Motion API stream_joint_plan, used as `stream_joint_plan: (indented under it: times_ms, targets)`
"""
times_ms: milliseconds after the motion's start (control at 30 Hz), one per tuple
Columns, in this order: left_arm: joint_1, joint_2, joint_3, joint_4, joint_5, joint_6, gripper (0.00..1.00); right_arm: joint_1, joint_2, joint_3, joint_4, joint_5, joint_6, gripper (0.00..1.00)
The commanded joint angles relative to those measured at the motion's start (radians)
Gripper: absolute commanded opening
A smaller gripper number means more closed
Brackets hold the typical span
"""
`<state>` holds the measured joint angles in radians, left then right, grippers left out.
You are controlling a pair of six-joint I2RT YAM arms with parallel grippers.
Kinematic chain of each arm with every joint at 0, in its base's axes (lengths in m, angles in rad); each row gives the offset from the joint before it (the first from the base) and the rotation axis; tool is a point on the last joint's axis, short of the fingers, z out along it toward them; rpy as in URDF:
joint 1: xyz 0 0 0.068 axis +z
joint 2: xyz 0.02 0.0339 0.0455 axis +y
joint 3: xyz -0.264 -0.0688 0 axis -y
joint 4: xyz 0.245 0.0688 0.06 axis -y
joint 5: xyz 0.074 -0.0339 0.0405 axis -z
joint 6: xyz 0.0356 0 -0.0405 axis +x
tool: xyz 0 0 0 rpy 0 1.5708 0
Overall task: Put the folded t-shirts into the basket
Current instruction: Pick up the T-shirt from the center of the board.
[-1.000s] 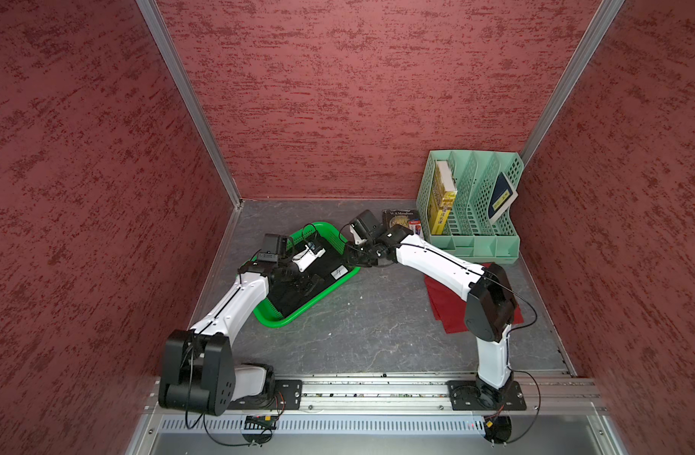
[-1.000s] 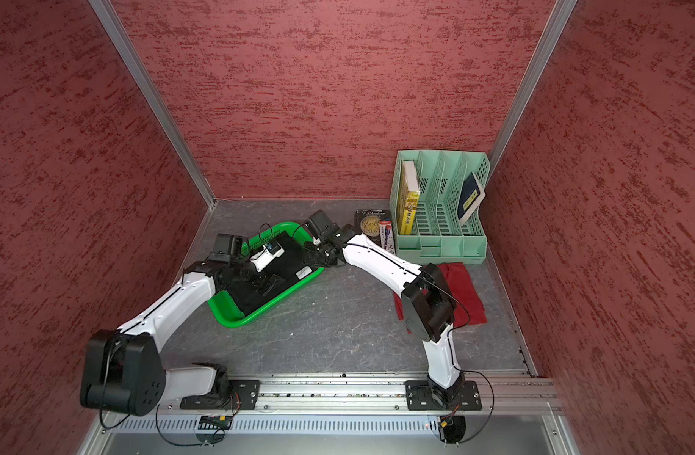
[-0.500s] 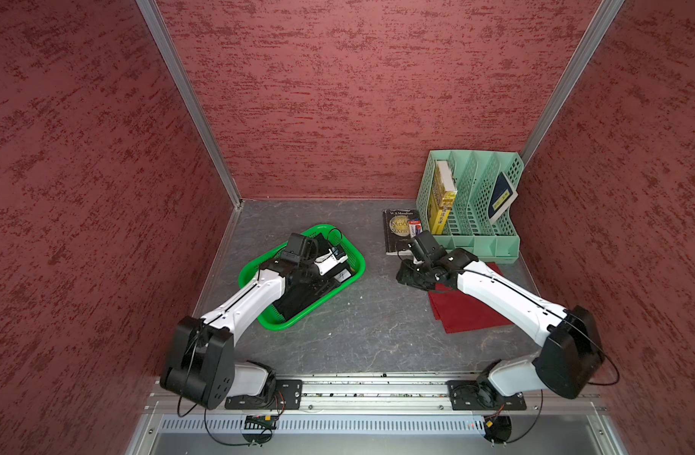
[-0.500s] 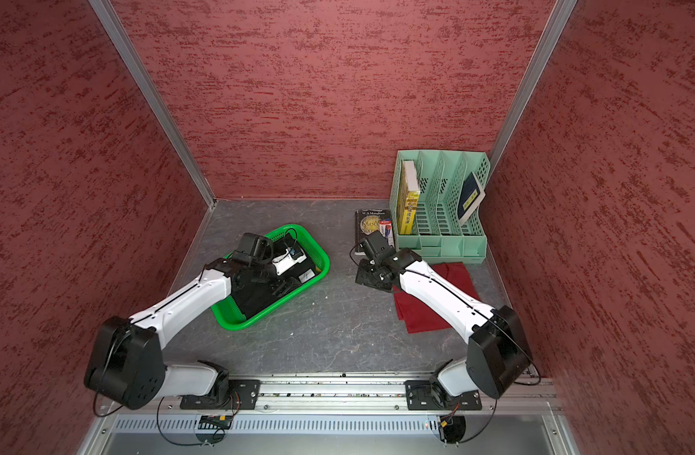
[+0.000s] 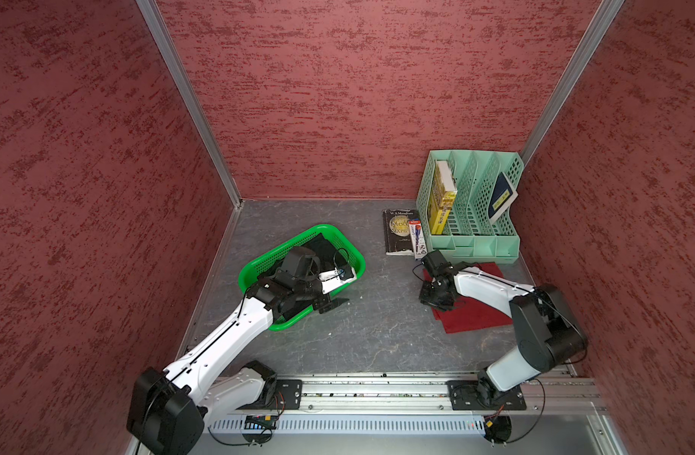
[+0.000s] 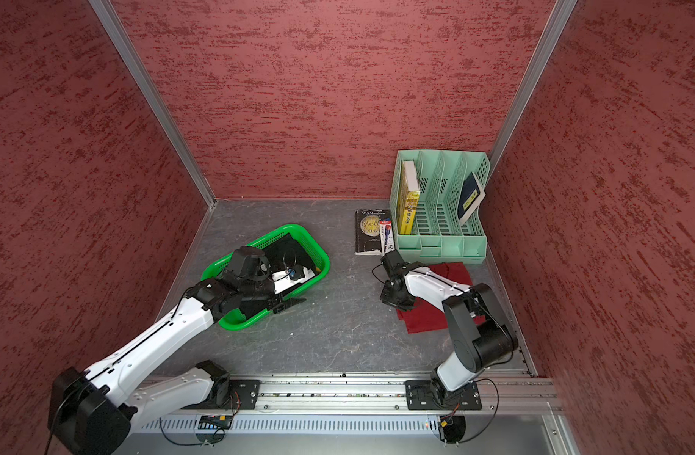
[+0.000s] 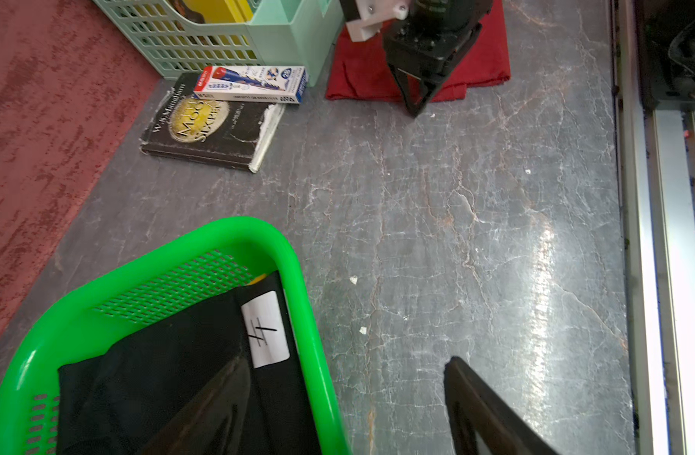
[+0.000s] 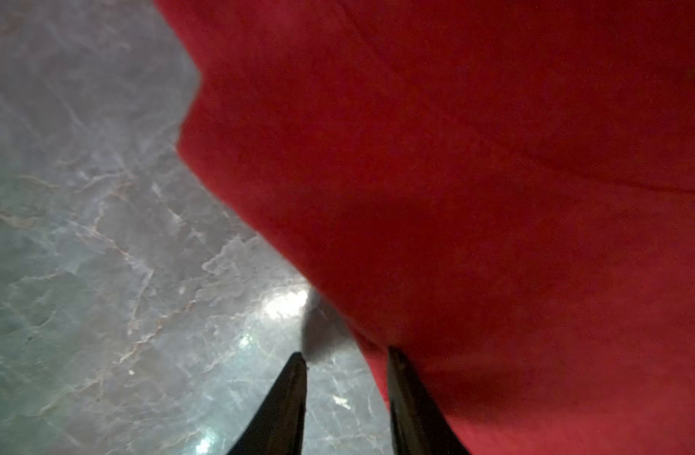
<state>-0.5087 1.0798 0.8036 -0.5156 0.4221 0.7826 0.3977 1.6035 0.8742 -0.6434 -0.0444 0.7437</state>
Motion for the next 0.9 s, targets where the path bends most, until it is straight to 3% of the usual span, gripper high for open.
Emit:
stream_joint_plan:
  times_ms: [0,167,333,367,467,667,867]
  targets:
    - [-0.053,0.021,-0.016,0.016,-0.055,0.025,0.80,-0.003,0.057,-0.070,-0.003,-0.102,0.008,0.35]
    - [-0.125,0.068,0.004,0.021,-0.096,0.024,0.79,0.030,-0.102,-0.204,0.027,-0.268,0.030,0.34]
    - [-0.134,0.078,0.003,0.019,-0.090,0.021,0.79,0.134,-0.288,-0.180,0.026,-0.452,-0.025,0.35]
    - [-0.134,0.078,0.000,0.020,-0.090,0.021,0.79,0.132,-0.314,-0.156,0.013,-0.447,-0.031,0.36]
    - [-0.126,0.084,-0.008,0.014,-0.080,0.011,0.79,0.118,-0.351,-0.070,-0.041,-0.269,-0.025,0.37]
    - [-0.122,0.085,-0.053,0.040,-0.114,-0.001,0.80,0.080,-0.196,0.032,-0.042,-0.032,0.040,0.35]
    - [-0.133,0.091,-0.072,0.040,-0.111,-0.003,0.81,0.080,-0.074,0.001,-0.005,-0.021,0.036,0.34]
